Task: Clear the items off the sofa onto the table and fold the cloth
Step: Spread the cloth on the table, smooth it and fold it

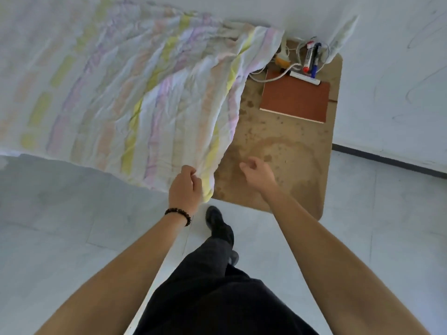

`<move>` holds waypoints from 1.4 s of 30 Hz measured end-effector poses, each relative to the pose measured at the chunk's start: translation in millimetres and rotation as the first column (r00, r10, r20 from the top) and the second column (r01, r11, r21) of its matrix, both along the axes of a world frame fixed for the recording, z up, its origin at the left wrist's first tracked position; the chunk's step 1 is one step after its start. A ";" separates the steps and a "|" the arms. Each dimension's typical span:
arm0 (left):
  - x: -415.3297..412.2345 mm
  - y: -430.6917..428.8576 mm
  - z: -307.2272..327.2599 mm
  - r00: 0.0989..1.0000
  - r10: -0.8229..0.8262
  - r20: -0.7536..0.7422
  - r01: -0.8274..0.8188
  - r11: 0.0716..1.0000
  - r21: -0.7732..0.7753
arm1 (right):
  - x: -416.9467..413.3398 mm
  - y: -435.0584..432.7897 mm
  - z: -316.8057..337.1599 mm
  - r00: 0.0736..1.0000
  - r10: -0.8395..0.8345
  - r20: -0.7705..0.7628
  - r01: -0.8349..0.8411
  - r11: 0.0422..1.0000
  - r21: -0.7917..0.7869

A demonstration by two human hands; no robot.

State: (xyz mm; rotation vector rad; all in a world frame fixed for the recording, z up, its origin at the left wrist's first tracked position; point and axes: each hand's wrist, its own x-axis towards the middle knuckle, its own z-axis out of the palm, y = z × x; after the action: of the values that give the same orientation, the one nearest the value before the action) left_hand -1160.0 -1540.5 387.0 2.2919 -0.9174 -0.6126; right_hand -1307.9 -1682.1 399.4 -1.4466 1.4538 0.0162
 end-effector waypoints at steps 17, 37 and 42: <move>-35.5 14.7 7.1 0.886 0.240 0.397 -0.384 0.861 0.335 | 73.9 -90.7 29.4 0.887 -0.346 0.307 0.066 0.751 0.658; -96.4 -105.1 4.7 -0.384 0.117 -0.916 -0.916 -0.173 0.362 | 53.7 -193.7 -4.3 0.930 -0.151 0.336 -0.076 0.813 0.577; -86.5 -92.8 13.8 -0.412 0.076 -0.908 -0.875 -0.310 0.371 | 84.2 -204.6 0.1 0.927 -0.209 0.312 -0.065 0.728 0.683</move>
State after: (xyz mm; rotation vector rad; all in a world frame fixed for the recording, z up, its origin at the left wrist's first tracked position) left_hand -1246.4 -1633.3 400.8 0.6491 1.1240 -0.3037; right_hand -1223.8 -1886.8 399.5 -0.7187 1.0184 0.2037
